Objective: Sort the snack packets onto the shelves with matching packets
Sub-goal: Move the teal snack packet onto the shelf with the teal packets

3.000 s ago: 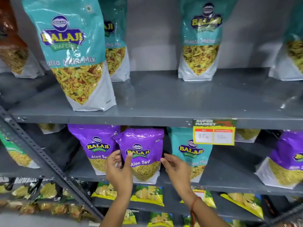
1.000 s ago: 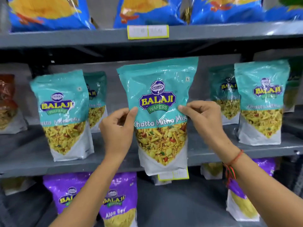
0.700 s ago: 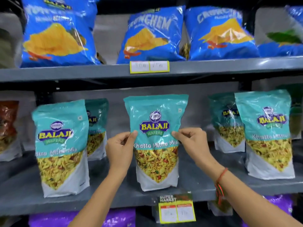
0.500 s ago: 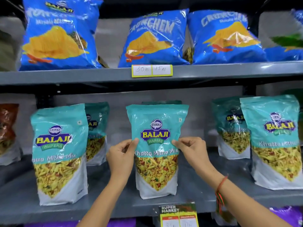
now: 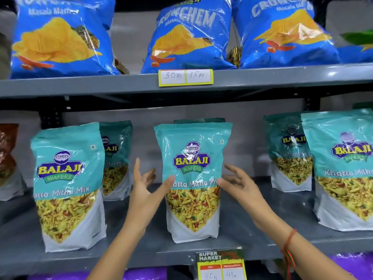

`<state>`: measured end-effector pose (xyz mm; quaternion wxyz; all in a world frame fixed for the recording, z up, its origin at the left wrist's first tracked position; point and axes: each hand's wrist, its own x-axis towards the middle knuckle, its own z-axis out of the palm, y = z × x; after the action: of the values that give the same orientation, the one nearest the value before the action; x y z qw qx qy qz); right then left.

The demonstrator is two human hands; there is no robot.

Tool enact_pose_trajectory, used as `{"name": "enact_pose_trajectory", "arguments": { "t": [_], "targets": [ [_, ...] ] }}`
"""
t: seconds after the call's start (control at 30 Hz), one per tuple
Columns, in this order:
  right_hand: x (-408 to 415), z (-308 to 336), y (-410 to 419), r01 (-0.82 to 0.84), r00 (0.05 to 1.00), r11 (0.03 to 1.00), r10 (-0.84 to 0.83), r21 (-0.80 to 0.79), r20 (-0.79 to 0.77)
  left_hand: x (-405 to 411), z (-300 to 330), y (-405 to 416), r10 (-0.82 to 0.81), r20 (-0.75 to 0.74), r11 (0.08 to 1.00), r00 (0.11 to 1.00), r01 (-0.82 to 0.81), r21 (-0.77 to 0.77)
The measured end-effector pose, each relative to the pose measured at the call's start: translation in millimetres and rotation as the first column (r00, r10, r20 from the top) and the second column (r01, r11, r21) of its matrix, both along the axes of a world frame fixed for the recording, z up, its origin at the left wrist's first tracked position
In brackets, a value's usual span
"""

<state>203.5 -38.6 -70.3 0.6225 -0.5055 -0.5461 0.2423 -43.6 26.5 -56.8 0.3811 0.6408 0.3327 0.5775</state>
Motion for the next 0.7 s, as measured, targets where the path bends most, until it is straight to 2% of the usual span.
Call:
{"name": "enact_pose_trajectory", "arguments": {
  "t": [0.1,0.17,0.27,0.4,0.7],
  "targets": [
    [11,-24,-2,-0.132,0.98,0.966,0.161,-0.222,0.116,-16,-22,1,-0.071,-0.305,0.993,0.95,0.039,-0.11],
    [11,-35,-4,-0.182,0.948,0.924,0.256,-0.337,0.19,-20,-38,2,-0.188,-0.432,0.974,0.882,0.11,-0.199],
    [5,-40,-4,-0.173,0.894,0.905,0.31,-0.388,0.324,-20,-56,9,-0.289,-0.441,0.949,0.85,0.194,-0.247],
    [-1,-40,-3,-0.086,0.836,0.92,0.275,-0.382,0.474,-15,-66,15,-0.233,-0.46,0.966,0.857,0.15,-0.209],
    [5,-42,-2,-0.058,0.861,0.94,0.217,-0.335,0.459,-3,-67,15,-0.172,-0.52,0.982,0.837,0.101,-0.161]
  ]
}}
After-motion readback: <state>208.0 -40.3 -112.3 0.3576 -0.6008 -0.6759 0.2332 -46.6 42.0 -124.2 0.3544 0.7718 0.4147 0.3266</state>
